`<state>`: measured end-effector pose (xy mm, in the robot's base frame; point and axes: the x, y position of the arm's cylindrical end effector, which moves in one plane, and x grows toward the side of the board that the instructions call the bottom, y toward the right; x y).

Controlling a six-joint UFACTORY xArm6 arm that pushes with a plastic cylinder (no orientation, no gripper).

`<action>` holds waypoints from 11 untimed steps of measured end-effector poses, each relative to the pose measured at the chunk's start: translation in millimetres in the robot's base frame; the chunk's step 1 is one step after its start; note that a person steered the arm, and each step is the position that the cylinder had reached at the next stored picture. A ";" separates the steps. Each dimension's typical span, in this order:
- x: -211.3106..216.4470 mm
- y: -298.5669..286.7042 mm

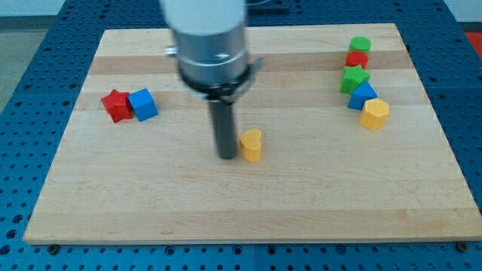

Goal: Place the yellow heart below the yellow hexagon

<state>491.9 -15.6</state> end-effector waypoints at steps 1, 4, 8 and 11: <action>-6.0 86.5; -28.9 34.0; -21.2 149.6; 22.0 98.3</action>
